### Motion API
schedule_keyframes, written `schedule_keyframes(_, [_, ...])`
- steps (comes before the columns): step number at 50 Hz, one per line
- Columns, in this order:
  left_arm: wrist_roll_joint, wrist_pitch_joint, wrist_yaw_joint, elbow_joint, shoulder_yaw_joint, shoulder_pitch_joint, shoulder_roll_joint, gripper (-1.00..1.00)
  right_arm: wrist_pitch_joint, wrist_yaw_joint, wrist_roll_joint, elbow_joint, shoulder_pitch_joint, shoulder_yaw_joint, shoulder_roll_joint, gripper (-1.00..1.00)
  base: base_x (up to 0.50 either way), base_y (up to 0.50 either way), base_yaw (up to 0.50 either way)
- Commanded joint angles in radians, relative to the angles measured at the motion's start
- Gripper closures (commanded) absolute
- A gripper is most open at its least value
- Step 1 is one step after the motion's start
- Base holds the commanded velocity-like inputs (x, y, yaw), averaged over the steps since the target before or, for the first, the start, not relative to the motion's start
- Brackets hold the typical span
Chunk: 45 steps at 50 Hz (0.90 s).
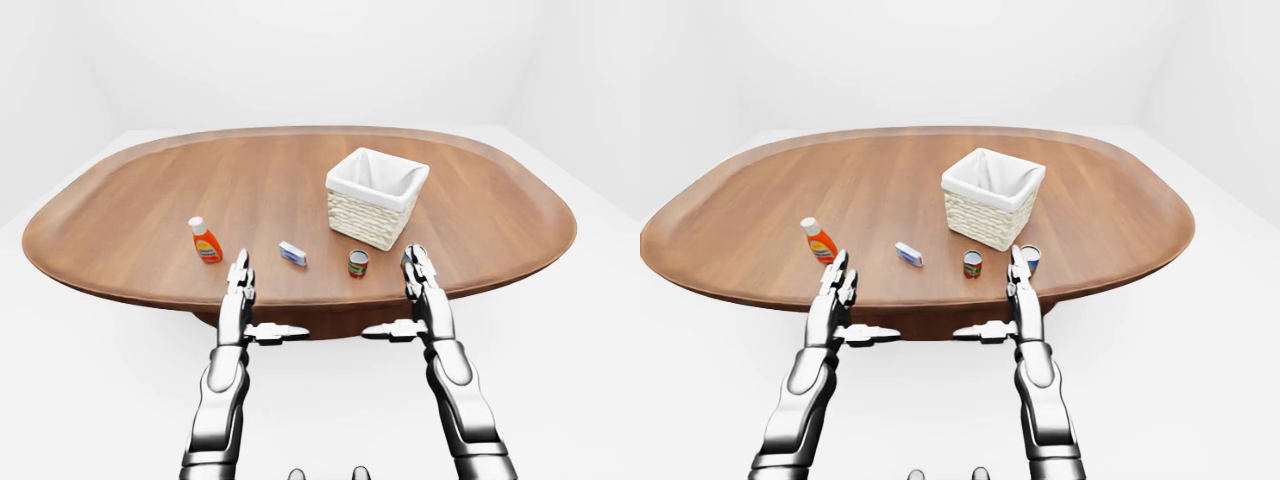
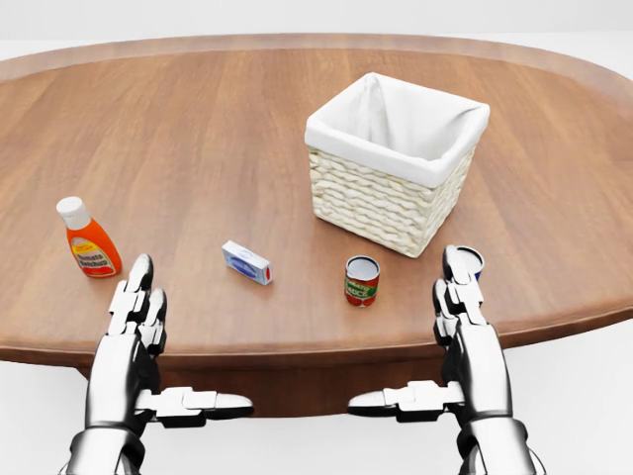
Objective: Pick up the alphabet soup and the cream cheese box, and put them in the basket.
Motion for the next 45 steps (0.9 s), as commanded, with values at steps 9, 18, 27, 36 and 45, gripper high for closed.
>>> schedule_keyframes(9, [-0.028, -0.006, -0.02, 0.028, 0.029, -0.011, 0.014, -1.0, -0.018, 0.039, -0.015, 0.01, 0.005, -0.012, -0.012, -1.0, 0.0, 0.0, 0.0])
schedule_keyframes(18, [-0.025, -0.003, -0.017, 0.029, 0.028, -0.013, 0.014, -1.0, -0.013, 0.04, -0.01, 0.023, -0.002, -0.015, -0.011, -1.0, 0.0, 0.0, 0.0])
schedule_keyframes(27, [-0.026, -0.014, -0.017, 0.045, 0.029, -0.018, 0.014, -1.0, -0.015, 0.039, -0.009, 0.039, -0.008, -0.018, -0.012, -1.0, 0.0, -0.04, 0.0])
schedule_keyframes(36, [-0.017, -0.016, -0.015, 0.029, 0.025, -0.011, 0.013, -1.0, -0.014, 0.035, -0.02, 0.045, -0.011, -0.014, -0.013, -1.0, 0.0, -0.17, 0.0])
schedule_keyframes(45, [-0.015, -0.022, -0.016, 0.038, 0.025, -0.014, 0.013, -1.0, -0.006, 0.032, -0.026, 0.035, -0.007, -0.011, -0.011, -1.0, 0.0, -0.17, 0.0])
